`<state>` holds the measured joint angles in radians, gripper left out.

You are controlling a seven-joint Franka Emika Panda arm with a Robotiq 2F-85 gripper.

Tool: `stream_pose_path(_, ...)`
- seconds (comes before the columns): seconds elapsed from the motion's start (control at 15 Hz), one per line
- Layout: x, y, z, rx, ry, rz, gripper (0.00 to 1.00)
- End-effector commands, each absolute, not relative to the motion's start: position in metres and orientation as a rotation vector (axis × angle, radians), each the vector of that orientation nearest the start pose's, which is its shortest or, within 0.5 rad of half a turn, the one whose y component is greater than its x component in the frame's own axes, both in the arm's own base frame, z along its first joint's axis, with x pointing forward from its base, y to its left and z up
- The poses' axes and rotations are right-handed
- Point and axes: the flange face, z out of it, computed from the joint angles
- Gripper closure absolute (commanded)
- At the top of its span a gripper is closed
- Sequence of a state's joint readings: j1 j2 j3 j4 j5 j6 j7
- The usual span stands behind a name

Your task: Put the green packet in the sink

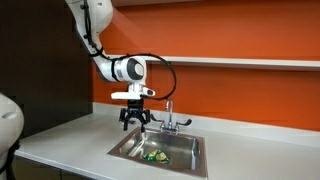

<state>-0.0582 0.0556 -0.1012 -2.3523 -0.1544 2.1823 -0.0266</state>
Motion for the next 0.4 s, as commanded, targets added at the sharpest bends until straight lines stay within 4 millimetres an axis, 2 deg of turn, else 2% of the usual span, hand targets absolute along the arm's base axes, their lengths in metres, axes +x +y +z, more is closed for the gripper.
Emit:
stream_pose_path(0.0,0.4739,-0.0820,0.2898,-3.218,0.048,0.384,0.00)
stream_pose_path(0.33,0.4746,-0.0822,0.2859,-3.217,0.048,0.395,0.00)
